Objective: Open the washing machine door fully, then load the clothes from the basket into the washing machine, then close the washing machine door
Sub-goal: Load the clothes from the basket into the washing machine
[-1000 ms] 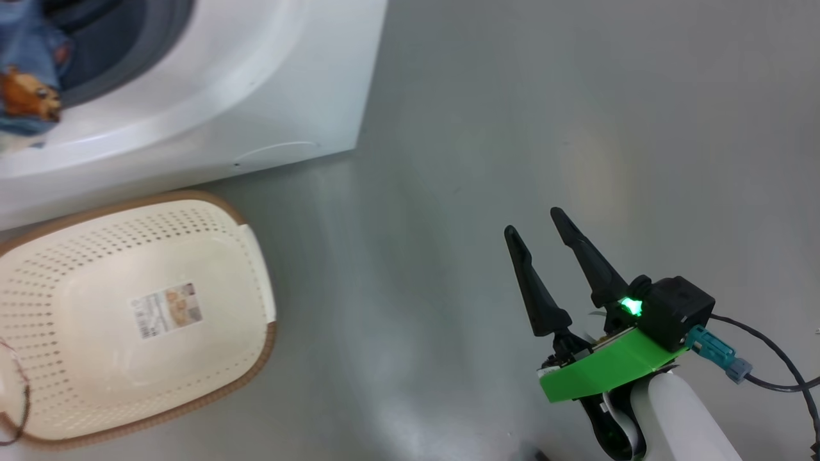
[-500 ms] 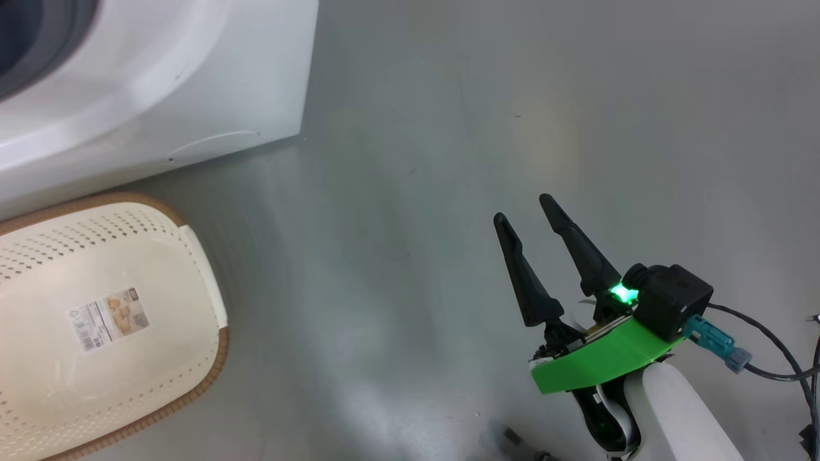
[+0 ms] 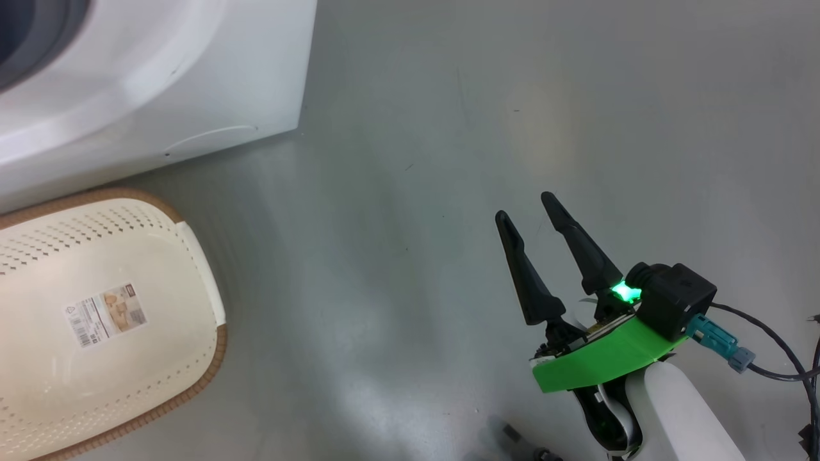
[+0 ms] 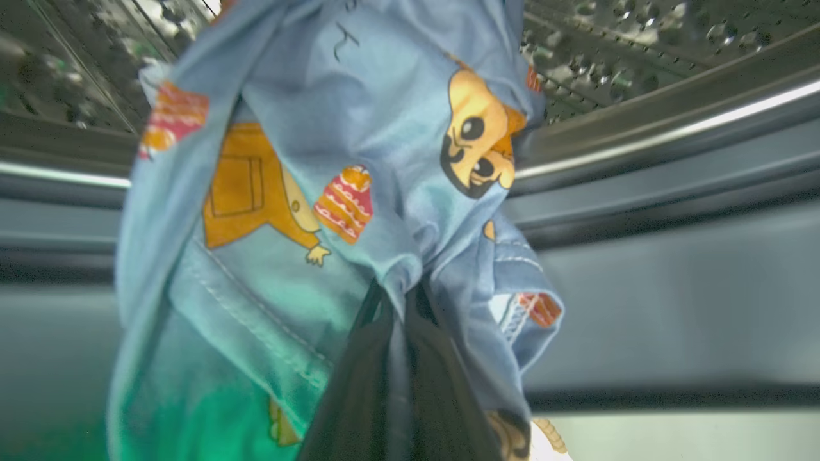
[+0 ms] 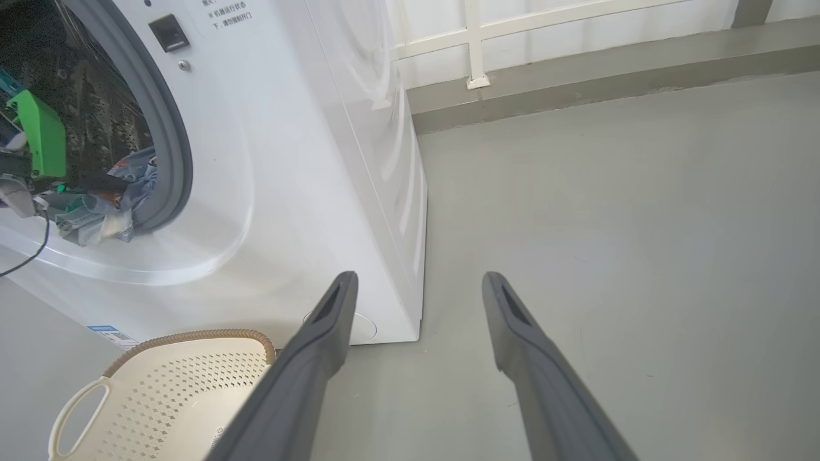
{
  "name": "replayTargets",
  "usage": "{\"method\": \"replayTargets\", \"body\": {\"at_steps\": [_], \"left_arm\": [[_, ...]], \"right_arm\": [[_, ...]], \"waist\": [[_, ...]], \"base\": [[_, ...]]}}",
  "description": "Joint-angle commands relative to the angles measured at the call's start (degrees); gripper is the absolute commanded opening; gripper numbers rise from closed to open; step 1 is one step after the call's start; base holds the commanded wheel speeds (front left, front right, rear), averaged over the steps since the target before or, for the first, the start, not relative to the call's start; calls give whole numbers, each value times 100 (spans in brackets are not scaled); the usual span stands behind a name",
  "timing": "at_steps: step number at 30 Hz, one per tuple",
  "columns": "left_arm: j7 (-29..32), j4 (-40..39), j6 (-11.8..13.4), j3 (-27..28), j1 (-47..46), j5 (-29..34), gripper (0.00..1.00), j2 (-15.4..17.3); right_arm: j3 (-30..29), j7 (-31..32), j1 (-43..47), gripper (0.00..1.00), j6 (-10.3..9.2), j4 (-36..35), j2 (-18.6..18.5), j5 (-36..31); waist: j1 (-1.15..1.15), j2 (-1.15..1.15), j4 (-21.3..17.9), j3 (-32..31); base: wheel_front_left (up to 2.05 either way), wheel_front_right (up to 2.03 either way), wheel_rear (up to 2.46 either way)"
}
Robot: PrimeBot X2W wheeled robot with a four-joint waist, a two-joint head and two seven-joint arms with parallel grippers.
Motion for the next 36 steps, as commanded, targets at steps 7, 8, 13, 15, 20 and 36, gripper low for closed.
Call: {"method": "replayTargets", "body": {"at_steps": [7, 8, 13, 15, 20, 36], "left_arm": [[-1010, -382, 421, 330, -591, 465, 0, 535], [-1120, -374, 488, 358, -647, 508, 0, 553], [-1548, -369, 614, 326, -1001, 797, 0, 665], [-1782, -380, 629, 317, -1193, 906, 0, 691], [-2418, -243, 599, 303, -1701, 1166, 0, 801], [-3144, 656, 134, 0, -2357, 1395, 0, 739]], "right_arm": [[154, -69, -5, 100, 35, -200, 6, 105], [159, -69, -10, 100, 35, -204, 6, 120], [198, -69, -35, 100, 35, -245, 6, 225], [230, -69, -47, 100, 35, -250, 6, 259], [347, -69, -93, 100, 35, -279, 6, 352], [515, -69, -169, 100, 35, -343, 6, 556]], "waist": [[0, 0, -117, 167], [0, 0, -143, 195], [0, 0, -282, 367], [0, 0, -348, 437], [0, 0, -540, 605], [0, 0, -728, 970]], "base": [[0, 0, 0], [0, 0, 0], [0, 0, 0], [0, 0, 0], [0, 0, 0], [0, 0, 0]]}}
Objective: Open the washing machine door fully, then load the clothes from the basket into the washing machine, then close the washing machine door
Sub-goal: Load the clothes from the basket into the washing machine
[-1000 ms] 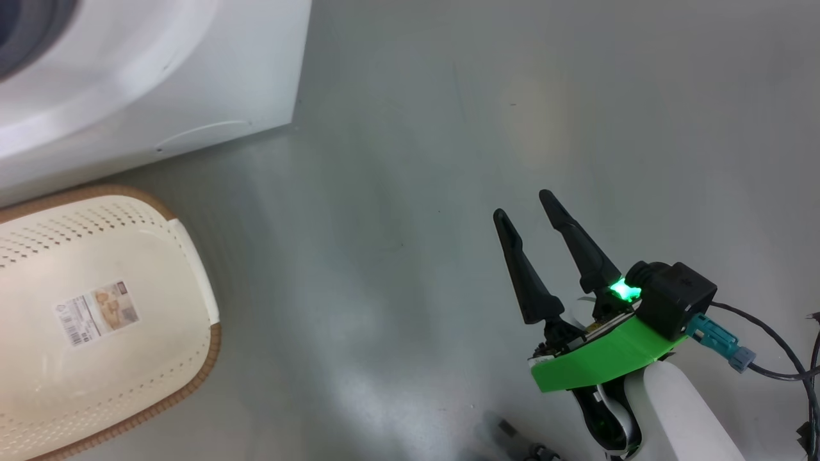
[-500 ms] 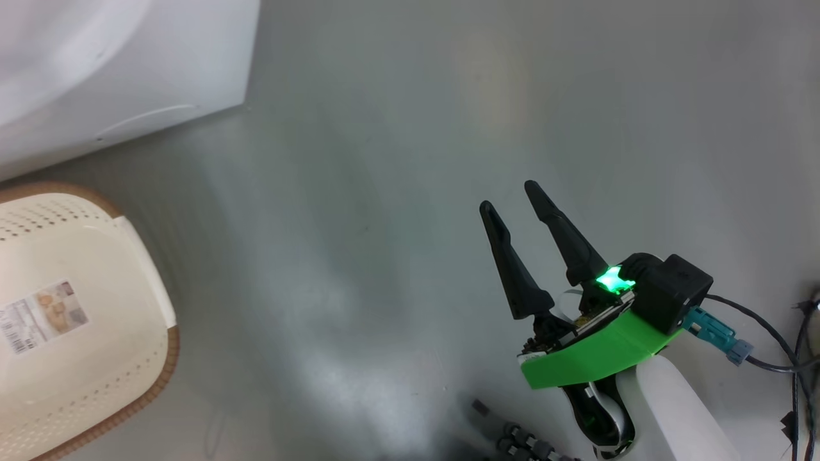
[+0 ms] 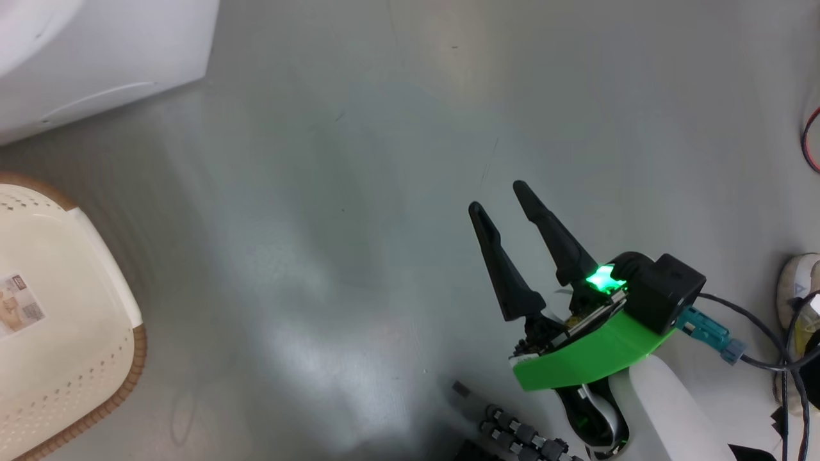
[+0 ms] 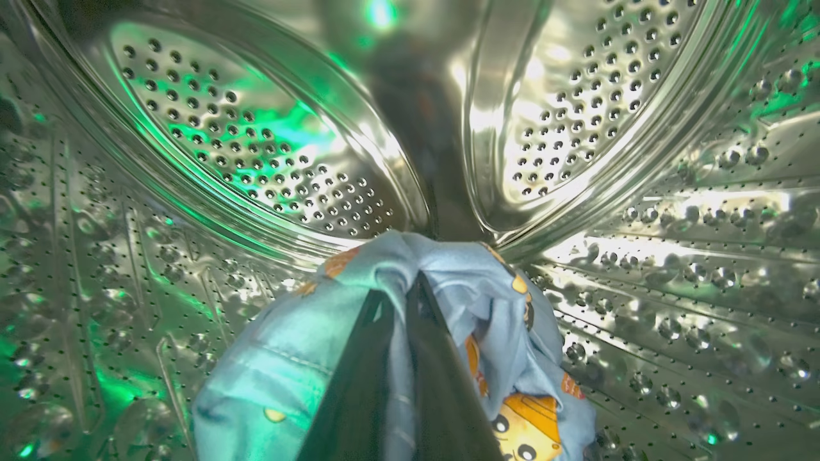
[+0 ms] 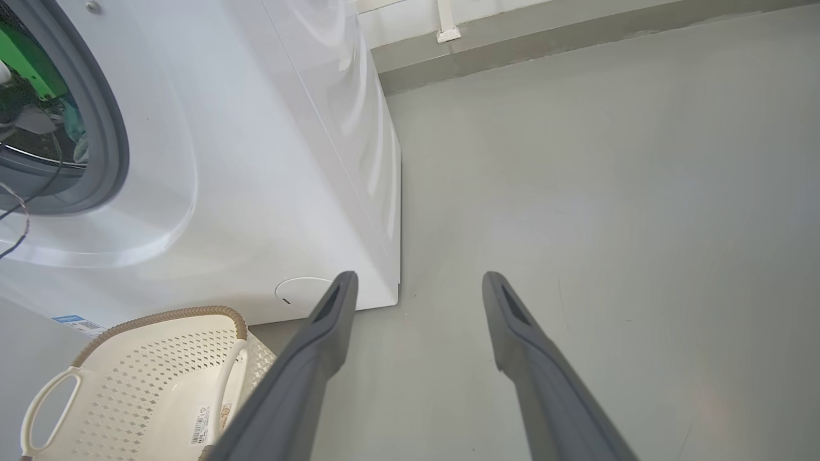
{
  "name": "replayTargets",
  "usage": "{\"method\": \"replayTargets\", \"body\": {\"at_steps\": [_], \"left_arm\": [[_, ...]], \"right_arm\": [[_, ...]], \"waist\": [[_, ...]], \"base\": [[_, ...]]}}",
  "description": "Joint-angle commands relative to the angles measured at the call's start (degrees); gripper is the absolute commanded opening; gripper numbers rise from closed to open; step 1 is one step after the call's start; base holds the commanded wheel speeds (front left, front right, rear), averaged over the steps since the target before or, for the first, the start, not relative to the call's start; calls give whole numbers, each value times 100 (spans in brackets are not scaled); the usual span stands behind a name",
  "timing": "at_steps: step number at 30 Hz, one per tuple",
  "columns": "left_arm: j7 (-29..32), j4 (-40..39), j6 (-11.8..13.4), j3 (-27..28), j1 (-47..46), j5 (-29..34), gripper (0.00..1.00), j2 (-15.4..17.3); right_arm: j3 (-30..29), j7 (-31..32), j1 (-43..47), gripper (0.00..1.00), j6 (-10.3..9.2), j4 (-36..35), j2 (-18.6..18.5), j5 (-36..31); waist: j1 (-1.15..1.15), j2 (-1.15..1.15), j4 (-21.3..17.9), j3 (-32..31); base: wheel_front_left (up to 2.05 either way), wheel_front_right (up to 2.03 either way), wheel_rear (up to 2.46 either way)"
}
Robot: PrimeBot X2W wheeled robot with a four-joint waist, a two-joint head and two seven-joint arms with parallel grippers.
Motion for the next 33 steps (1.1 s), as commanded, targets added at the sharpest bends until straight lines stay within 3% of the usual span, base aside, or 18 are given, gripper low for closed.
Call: {"method": "replayTargets", "body": {"at_steps": [1, 7, 8, 9, 10, 22, 33], "left_arm": [[-52, -91, -35, 55, -167, 5, 0, 224], [168, 296, -219, 50, -280, -195, 0, 84], [220, 354, -229, 55, -289, -232, 25, 58], [274, 408, -241, 54, -298, -260, 72, 36], [301, 449, -251, 45, -303, -275, 100, 16], [-238, 473, -287, 48, 148, -499, 100, -332], [-1026, -321, 38, 271, 1647, -880, 100, -621]], "right_arm": [[106, -69, 1, 100, 35, -136, -15, 70], [102, -69, -13, 100, 35, -99, -15, 76], [98, -69, -13, 100, 35, -89, -15, 74], [95, -69, -14, 100, 35, -82, -15, 69], [90, -69, -17, 100, 35, -75, -15, 62], [-117, -69, 22, 100, 35, -10, -15, -180], [-385, -69, 231, 100, 35, 63, -15, -522]], "waist": [[0, 0, -4, 32], [0, 0, 36, 30], [0, 0, 49, 17], [0, 0, 63, 5], [0, 0, 82, -13], [0, 0, 488, -458], [0, 0, 980, -1041]], "base": [[0, 0, 0], [0, 0, 0], [0, 0, 0], [0, 0, 0], [0, 0, 0], [0, 0, 0], [0, 0, 0]]}}
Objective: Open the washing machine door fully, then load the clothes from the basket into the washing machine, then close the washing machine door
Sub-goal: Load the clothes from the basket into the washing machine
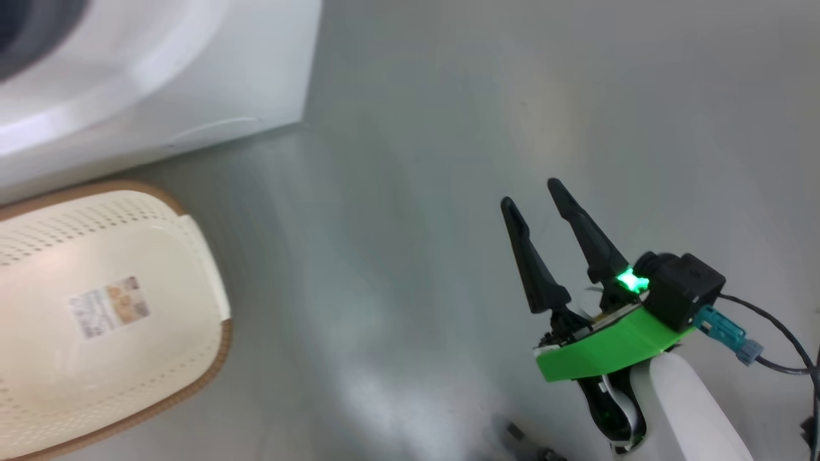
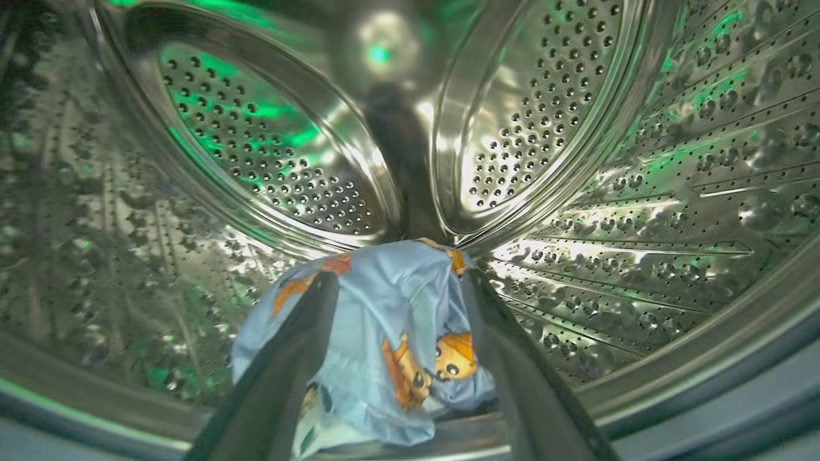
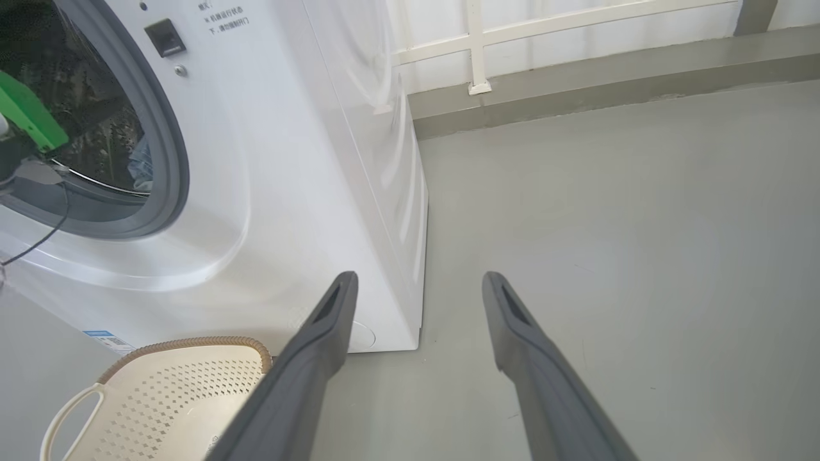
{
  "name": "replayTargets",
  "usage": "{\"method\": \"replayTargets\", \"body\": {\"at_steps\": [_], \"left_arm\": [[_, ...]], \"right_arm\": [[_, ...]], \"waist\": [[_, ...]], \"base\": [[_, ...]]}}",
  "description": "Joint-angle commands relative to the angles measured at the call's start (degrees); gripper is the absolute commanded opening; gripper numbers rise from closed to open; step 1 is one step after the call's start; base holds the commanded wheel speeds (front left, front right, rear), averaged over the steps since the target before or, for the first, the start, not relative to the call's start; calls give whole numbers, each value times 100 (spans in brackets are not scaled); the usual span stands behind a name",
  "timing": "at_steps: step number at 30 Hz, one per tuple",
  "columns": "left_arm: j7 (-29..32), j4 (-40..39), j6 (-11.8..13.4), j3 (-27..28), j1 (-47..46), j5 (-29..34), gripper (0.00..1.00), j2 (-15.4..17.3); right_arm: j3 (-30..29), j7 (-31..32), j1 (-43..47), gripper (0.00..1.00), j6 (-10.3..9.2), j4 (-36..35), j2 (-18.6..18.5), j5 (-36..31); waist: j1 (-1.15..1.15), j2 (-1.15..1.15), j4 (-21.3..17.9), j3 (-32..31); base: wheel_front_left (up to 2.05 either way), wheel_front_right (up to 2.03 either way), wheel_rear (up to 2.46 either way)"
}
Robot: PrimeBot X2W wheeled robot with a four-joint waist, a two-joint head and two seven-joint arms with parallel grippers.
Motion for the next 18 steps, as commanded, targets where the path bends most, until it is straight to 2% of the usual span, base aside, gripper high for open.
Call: {"method": "replayTargets", "body": {"at_steps": [1, 9, 18], "left_arm": [[-106, -306, 97, 184, 278, -69, 100, 259], [-583, -1911, 663, 440, 2140, -326, 100, 166], [-801, -3952, 1569, 539, 4462, -309, 100, -64]], "right_arm": [[42, -69, 235, 100, 35, -99, -11, -70], [-277, -69, 457, 100, 35, -88, -11, -291], [-452, -69, 702, 100, 35, -54, -11, -573]], "waist": [[0, 0, 286, -304], [0, 0, 683, -727], [0, 0, 1050, -1296]], "base": [[0, 0, 0], [0, 0, 0], [0, 0, 0]]}}
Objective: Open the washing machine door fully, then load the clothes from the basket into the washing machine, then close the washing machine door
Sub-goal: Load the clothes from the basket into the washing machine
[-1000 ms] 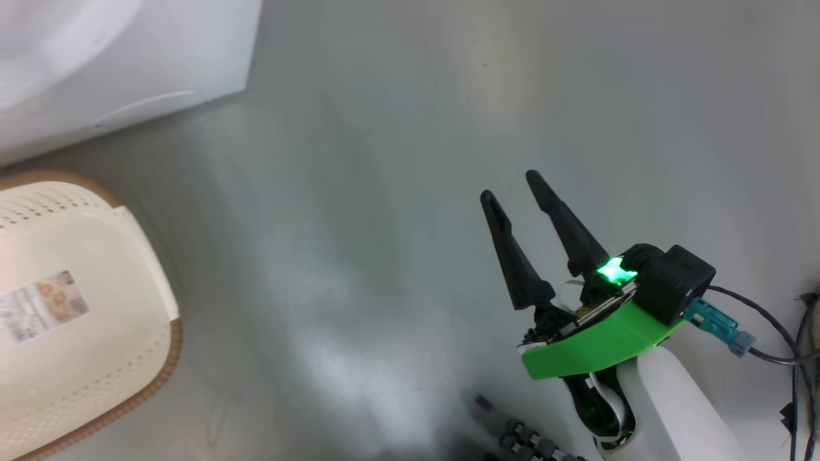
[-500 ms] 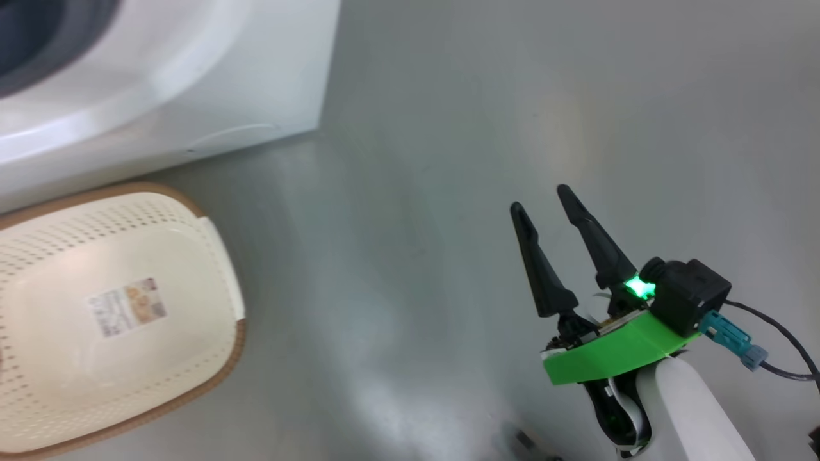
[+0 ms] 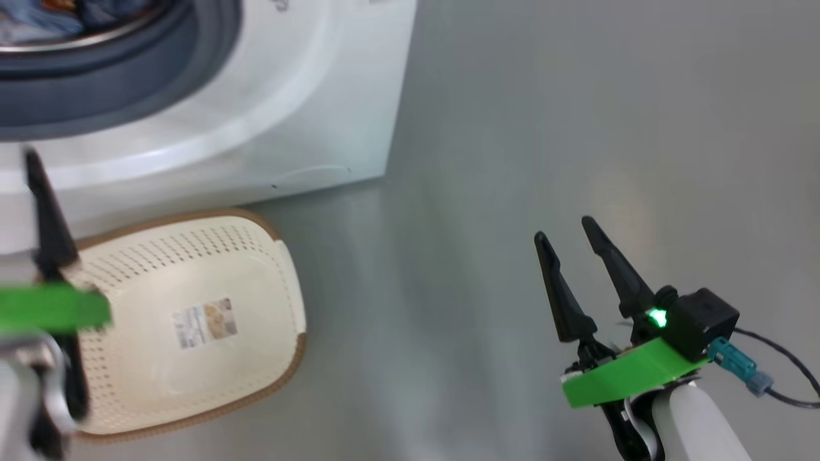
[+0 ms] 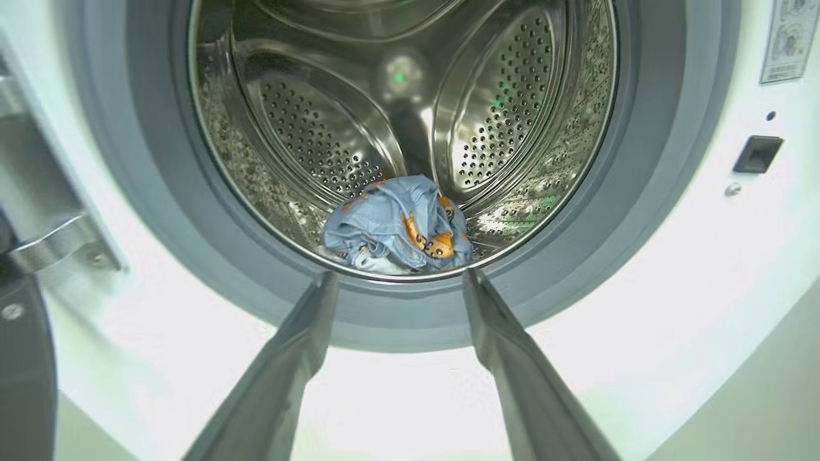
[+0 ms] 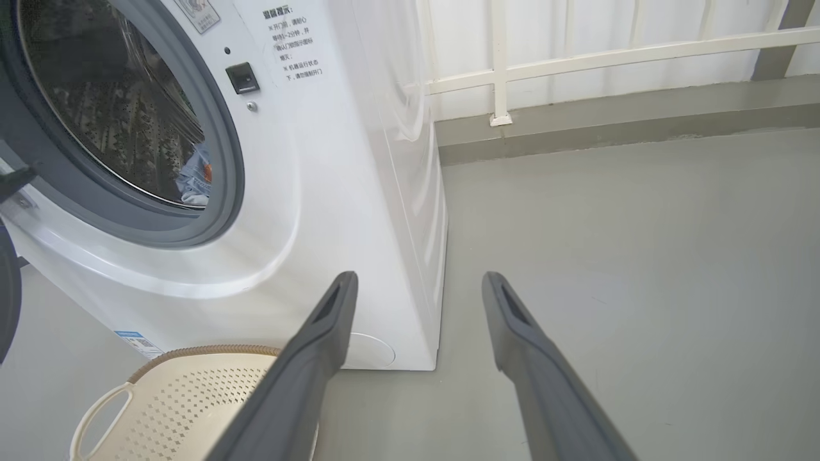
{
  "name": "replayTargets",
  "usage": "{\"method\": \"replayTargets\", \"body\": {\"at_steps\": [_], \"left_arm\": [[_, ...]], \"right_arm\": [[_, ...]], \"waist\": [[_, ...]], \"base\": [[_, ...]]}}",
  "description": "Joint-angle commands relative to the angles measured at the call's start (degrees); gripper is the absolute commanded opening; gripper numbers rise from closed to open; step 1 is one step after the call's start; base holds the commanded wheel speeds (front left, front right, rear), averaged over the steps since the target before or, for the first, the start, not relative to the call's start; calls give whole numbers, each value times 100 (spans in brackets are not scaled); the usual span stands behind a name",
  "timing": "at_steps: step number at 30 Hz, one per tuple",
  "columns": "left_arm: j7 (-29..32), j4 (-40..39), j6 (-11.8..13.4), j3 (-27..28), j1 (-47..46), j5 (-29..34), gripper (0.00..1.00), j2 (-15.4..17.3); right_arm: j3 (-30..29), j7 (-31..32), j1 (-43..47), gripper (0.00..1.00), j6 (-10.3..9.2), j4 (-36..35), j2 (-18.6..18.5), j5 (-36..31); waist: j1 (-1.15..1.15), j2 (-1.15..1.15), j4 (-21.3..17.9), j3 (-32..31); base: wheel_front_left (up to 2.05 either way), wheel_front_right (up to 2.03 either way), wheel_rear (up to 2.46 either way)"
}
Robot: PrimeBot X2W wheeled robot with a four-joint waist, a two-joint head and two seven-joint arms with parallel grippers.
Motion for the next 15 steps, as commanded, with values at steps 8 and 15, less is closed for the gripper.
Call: {"method": "replayTargets", "body": {"at_steps": [8, 15], "left_arm": [[-95, -1280, 629, 47, 1669, 102, 100, -67], [-141, -1425, 678, -199, 2250, 192, 100, -311]], "right_arm": [[-59, -49, 408, 100, 35, -31, -3, -354], [-216, 127, 708, 100, 35, -171, -3, -516]], "waist": [[0, 0, 620, -877], [0, 0, 896, -1303]], "base": [[0, 0, 0], [0, 0, 0]]}}
